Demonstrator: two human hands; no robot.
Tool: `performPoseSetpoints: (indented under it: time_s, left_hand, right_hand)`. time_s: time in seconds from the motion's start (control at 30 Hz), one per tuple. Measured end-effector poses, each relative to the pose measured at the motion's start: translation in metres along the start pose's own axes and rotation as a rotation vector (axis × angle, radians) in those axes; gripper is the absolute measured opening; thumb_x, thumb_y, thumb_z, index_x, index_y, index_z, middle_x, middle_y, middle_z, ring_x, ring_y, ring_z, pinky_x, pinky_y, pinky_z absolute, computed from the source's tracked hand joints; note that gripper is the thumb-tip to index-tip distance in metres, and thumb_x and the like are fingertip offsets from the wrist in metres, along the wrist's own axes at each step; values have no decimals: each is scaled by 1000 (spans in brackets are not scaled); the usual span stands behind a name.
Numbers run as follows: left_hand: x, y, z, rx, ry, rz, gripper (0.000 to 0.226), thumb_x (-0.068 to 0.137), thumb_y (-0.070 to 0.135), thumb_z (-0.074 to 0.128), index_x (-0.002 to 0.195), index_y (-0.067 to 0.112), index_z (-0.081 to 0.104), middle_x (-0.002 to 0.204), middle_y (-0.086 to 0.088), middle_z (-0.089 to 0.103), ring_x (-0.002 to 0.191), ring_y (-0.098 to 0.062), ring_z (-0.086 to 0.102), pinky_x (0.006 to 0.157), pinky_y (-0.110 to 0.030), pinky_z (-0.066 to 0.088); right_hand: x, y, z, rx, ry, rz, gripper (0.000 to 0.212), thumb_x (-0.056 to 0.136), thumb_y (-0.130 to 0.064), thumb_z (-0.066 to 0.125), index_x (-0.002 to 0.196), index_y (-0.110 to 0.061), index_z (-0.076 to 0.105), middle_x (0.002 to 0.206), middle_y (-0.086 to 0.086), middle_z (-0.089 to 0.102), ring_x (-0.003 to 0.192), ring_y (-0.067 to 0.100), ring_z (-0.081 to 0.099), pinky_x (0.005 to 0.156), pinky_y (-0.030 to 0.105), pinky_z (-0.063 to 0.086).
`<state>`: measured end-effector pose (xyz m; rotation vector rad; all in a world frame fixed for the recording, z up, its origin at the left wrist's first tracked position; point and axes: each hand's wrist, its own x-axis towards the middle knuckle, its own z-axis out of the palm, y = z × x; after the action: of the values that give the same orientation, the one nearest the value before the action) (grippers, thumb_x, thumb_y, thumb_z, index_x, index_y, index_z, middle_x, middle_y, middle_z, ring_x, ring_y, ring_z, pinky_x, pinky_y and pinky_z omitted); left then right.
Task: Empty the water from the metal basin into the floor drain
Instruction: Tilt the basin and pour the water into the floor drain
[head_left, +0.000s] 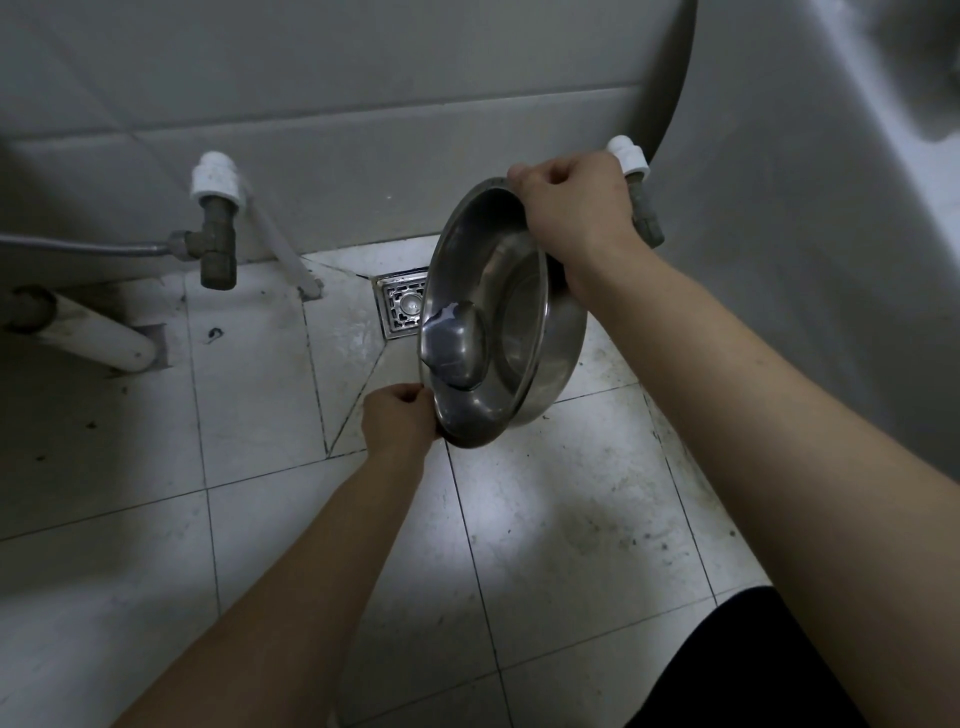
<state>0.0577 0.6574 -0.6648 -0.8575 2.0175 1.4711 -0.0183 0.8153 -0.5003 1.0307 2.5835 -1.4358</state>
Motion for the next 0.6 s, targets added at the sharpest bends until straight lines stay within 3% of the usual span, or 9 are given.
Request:
performPoseSetpoints:
  time_s: [0.07,0.2,0.47,0.6]
  left_hand:
    - [0,-1,0,-5,-2,-5,20,96,0,61,85,14,72,84,-8,72,75,-22,71,67,-29,58]
    - [-1,-1,0,-16,-7,-7,17,96,0,61,94,11,73,86,-8,72,75,-22,71,71,-32,59]
    - [1,-1,3,8,-1,-2,25,94,1,63,77,17,71,82,-9,73,74,-25,72,72,-37,63]
    - [2,-1,4,8,-5,-14,14,95,2,64,100,6,76,86,-10,73,78,-26,73,78,-40,64]
  right_hand:
    - [1,0,0,0,8,-3,34,99,-34,62,88,-5,75,88,18,74,92,34,73,90,51,60]
    - [2,0,1,-16,19,-11,35,98,-35,63,98,-3,76,98,19,76,93,34,72,92,52,59]
    - [4,1,1,-47,9,-40,35,98,-36,63,95,-3,76,95,16,76,93,32,72,94,51,58]
    - [5,1,1,-45,13,-38,35,98,-36,63,96,-4,77,94,15,76,92,32,72,93,50,58]
